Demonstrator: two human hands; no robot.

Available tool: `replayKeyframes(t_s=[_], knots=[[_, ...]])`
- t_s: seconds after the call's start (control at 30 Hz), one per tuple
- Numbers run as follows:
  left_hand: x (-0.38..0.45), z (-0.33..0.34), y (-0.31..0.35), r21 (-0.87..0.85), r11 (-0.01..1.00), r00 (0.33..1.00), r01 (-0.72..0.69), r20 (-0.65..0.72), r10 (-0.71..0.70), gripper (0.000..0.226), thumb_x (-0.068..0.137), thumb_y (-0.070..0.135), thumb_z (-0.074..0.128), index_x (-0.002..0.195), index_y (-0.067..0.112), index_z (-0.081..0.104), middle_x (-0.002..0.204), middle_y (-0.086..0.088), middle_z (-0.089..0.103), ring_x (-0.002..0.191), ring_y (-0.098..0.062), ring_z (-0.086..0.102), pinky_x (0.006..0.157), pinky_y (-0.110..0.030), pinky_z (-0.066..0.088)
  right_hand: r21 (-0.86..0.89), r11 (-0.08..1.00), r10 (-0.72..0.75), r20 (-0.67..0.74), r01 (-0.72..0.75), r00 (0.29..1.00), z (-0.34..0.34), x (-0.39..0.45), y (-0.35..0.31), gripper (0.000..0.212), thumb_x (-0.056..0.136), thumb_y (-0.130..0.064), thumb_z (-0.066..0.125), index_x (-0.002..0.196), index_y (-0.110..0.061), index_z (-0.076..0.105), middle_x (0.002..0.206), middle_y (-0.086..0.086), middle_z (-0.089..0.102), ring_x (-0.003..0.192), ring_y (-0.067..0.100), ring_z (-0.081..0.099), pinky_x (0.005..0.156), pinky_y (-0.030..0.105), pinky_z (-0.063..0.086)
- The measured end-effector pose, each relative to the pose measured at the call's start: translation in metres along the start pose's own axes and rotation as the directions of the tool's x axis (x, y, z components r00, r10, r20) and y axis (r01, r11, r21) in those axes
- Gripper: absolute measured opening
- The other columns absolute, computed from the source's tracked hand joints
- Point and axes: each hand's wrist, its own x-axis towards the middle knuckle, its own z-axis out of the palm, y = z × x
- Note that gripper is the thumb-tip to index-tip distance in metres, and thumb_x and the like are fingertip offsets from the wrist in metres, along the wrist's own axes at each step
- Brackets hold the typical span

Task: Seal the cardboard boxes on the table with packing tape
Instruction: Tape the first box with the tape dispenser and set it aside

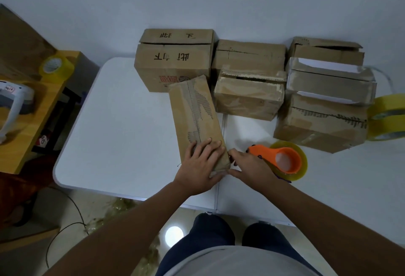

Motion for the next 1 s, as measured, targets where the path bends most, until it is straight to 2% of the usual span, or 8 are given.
replayKeyframes(t_s=[0.1, 0.17, 0.23, 0.3, 0.43, 0.53, 0.7, 1.0], knots=[[0.013, -0.028, -0.007, -0.406, 0.906, 0.991, 0.117, -0.01, -0.132, 0.05, 0.099, 0.057, 0.031, 0.127, 0.027, 0.059, 0.144, 0.012, 0.045, 0.134, -0.01, 0.036, 0.11, -0.043, 0.025, 0.067, 0.996, 0.066, -0.028, -0.064, 0.997, -0.002, -0.01, 0.0, 0.055, 0.093, -0.038, 0.061, 0.14, -0.024, 0.037, 0.136, -0.005, 0.049, 0.118, 0.016, 0.053, 0.087, 0.032, 0.051], [0.016, -0.05, -0.018, -0.604, 0.756, 0.924, 0.252, -0.083, -0.374, 0.039, 0.102, 0.049, 0.034, 0.122, 0.029, 0.061, 0.141, 0.015, 0.044, 0.13, -0.006, 0.039, 0.107, -0.035, 0.028, 0.057, 0.998, 0.041, -0.154, -0.032, 0.987, -0.006, -0.015, -0.005, 0.053, 0.094, -0.03, 0.061, 0.141, -0.02, 0.039, 0.135, -0.005, 0.042, 0.12, 0.014, 0.049, 0.093, 0.029, 0.049], [0.004, -0.064, -0.03, -0.772, 0.521, 0.74, 0.363, -0.101, -0.665, 0.025, 0.105, 0.041, 0.04, 0.117, 0.035, 0.06, 0.133, 0.019, 0.049, 0.123, 0.002, 0.046, 0.103, -0.026, 0.037, -0.005, 0.998, -0.058, -0.251, 0.059, 0.966, -0.01, -0.013, -0.017, 0.046, 0.093, -0.027, 0.06, 0.135, -0.017, 0.044, 0.133, -0.003, 0.041, 0.118, 0.015, 0.049, 0.096, 0.031, 0.047], [-0.019, -0.063, -0.037, -0.894, 0.207, 0.565, 0.397, 0.06, -0.823, 0.022, 0.106, 0.038, 0.041, 0.111, 0.038, 0.062, 0.125, 0.019, 0.057, 0.117, 0.005, 0.052, 0.097, -0.022, 0.042, -0.082, 0.982, -0.186, -0.236, 0.171, 0.954, -0.011, -0.005, -0.032, 0.048, 0.092, -0.032, 0.06, 0.136, -0.017, 0.045, 0.137, -0.002, 0.041, 0.125, 0.018, 0.044, 0.103, 0.036, 0.044], [-0.069, -0.028, -0.045, -0.851, -0.41, 0.426, 0.329, 0.521, -0.739, 0.029, 0.107, 0.033, 0.04, 0.116, 0.019, 0.064, 0.124, 0.0, 0.065, 0.12, -0.02, 0.06, 0.1, -0.034, 0.044, -0.271, 0.883, -0.413, -0.062, 0.383, 0.908, -0.001, 0.025, -0.055, 0.071, 0.089, -0.062, 0.048, 0.148, -0.026, 0.033, 0.157, -0.004, 0.027, 0.147, 0.022, 0.017, 0.121, 0.045, 0.014], [-0.089, -0.009, -0.032, -0.692, -0.677, 0.408, 0.249, 0.709, -0.575, 0.042, 0.106, 0.04, 0.039, 0.115, 0.008, 0.066, 0.12, -0.01, 0.069, 0.112, -0.023, 0.064, 0.092, -0.034, 0.048, -0.389, 0.826, -0.423, 0.05, 0.408, 0.905, 0.011, 0.045, -0.061, 0.082, 0.087, -0.075, 0.035, 0.154, -0.028, 0.023, 0.164, -0.003, 0.014, 0.151, 0.027, 0.006, 0.121, 0.054, 0.01], [-0.095, -0.012, -0.013, -0.624, -0.764, 0.457, 0.165, 0.734, -0.502, 0.045, 0.105, 0.041, 0.041, 0.11, 0.005, 0.068, 0.098, -0.007, 0.074, 0.096, -0.021, 0.067, 0.089, -0.032, 0.05, -0.484, 0.795, -0.39, 0.054, 0.366, 0.919, 0.026, 0.046, -0.062, 0.077, 0.092, -0.07, 0.025, 0.156, -0.027, 0.019, 0.164, 0.0, 0.013, 0.15, 0.03, 0.012, 0.116, 0.058, 0.02], [-0.11, -0.015, -0.014, -0.804, -0.562, 0.502, 0.194, 0.573, -0.648, 0.008, 0.095, 0.015, 0.063, 0.095, 0.009, 0.069, 0.085, -0.002, 0.066, 0.083, -0.017, 0.062, 0.087, -0.03, 0.05, -0.516, 0.807, -0.371, -0.062, 0.288, 0.927, 0.041, 0.035, -0.063, 0.079, 0.091, -0.074, 0.032, 0.155, -0.029, 0.022, 0.164, -0.004, 0.013, 0.15, 0.028, 0.014, 0.117, 0.056, 0.02]])
